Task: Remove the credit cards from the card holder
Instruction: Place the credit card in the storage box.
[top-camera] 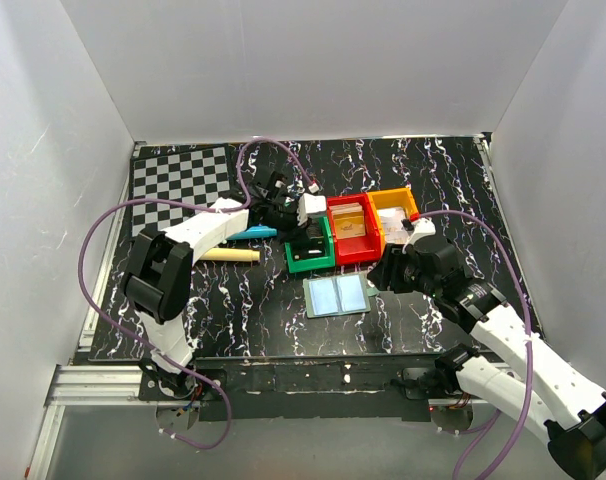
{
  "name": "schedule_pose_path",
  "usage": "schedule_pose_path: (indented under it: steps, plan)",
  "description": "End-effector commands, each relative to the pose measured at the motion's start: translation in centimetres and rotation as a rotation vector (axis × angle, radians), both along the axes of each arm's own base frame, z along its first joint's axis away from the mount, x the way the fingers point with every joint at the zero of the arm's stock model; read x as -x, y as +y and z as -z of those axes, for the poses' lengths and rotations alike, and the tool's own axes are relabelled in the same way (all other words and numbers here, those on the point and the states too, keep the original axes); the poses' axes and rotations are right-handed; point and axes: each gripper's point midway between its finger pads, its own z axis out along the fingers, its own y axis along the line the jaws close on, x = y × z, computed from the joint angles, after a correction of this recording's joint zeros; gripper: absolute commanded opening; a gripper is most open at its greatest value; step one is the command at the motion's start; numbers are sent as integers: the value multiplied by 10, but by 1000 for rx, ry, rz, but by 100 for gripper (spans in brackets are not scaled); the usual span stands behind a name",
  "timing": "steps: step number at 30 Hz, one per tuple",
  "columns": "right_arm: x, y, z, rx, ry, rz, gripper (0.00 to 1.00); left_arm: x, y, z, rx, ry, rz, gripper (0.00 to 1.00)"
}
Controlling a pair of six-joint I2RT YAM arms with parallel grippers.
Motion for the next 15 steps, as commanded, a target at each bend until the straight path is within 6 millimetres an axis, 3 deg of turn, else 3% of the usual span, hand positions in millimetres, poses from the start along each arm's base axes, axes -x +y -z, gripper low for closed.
schedule_pose_path:
  steps: [1,15]
  plan:
    - [-6,6,-10,-37,-40,-10,56,5,-3,1,31,10,25,0]
    - [-5,7,-6,-38,-34,-16,56,13,-9,28,9,77,36,0]
